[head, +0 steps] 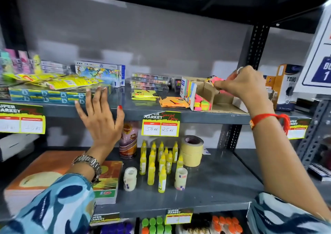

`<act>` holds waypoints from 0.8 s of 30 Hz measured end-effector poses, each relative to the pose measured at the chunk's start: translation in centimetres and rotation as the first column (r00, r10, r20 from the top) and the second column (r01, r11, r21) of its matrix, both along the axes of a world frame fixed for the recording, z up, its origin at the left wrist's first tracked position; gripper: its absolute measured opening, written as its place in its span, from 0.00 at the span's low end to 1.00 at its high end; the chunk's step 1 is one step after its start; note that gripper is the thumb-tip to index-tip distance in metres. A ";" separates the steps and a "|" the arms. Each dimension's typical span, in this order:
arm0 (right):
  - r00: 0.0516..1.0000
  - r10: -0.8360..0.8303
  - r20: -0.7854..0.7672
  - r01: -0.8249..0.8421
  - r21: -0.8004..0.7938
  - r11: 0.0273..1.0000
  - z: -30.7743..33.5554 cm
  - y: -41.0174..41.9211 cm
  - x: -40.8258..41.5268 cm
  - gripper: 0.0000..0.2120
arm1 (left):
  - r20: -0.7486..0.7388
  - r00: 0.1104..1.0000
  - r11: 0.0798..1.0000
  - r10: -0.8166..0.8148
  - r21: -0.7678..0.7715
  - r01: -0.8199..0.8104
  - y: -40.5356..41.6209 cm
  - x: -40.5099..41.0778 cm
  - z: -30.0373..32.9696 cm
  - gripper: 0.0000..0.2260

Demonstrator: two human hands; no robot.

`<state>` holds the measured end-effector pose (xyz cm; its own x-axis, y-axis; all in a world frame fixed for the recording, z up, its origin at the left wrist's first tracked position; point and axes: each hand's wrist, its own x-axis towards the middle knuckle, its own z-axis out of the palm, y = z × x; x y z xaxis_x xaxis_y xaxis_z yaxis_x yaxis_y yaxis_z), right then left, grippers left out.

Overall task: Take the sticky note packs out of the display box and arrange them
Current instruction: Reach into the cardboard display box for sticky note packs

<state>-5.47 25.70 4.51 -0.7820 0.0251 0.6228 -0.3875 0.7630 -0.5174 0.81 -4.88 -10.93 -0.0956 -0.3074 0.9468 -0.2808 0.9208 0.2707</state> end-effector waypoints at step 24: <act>0.972 0.035 0.232 -0.066 0.127 0.990 -4.7 -0.5 -5.4 0.32 | -0.008 1.000 1.000 0.003 -0.021 -0.003 -0.3 0.0 -0.1 0.26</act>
<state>-10.83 25.15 -0.16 -0.9021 -0.0888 0.4223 -0.3105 0.8132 -0.4923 0.79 -5.15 -11.00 -0.0876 -0.2879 0.9536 -0.2814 0.9255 0.2536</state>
